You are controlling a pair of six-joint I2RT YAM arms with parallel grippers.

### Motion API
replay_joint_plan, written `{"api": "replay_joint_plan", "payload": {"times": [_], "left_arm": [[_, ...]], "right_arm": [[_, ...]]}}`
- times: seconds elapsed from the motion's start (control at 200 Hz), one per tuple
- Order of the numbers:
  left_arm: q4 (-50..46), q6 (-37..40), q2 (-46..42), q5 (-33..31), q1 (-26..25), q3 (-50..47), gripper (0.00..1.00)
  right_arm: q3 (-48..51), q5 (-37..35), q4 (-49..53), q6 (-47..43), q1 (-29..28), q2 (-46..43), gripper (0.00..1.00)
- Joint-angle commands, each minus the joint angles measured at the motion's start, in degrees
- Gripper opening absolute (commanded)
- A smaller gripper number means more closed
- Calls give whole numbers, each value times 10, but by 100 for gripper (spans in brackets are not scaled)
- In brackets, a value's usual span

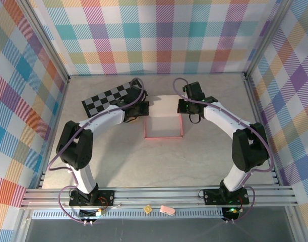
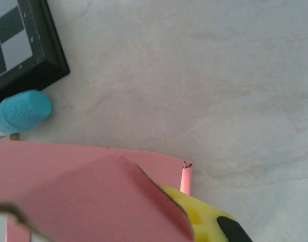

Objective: Fold the paper box

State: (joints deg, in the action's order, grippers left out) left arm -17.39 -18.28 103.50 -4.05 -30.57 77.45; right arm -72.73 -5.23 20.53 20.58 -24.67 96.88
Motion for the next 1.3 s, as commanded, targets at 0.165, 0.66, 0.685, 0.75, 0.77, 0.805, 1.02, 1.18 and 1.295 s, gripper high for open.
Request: {"api": "replay_joint_plan", "payload": {"times": [0.165,0.66,0.685,0.75,0.77,0.805,1.02,1.18,1.295], "left_arm": [[92,-3,66,18,3,74,0],[240,-1,45,50,4,-26,0],[244,-1,43,51,4,-33,0],[256,0,35,52,4,-52,0],[261,0,32,52,4,-57,0],[270,1,28,51,4,-68,0],[301,4,8,54,2,-115,0],[318,4,2,49,-3,-146,0],[330,0,-5,41,-12,-166,0]], "right_arm": [[11,-29,-122,-32,2,22,0],[122,-21,-267,-79,8,5,0],[126,-20,-270,-82,8,4,0],[134,-15,-276,-88,8,2,0],[137,-14,-279,-90,8,1,0],[142,-13,-282,-93,7,-1,0],[171,-2,-307,-114,7,-13,0],[195,-3,-305,-112,5,-22,0],[215,-10,-306,-110,4,-39,0]]}}
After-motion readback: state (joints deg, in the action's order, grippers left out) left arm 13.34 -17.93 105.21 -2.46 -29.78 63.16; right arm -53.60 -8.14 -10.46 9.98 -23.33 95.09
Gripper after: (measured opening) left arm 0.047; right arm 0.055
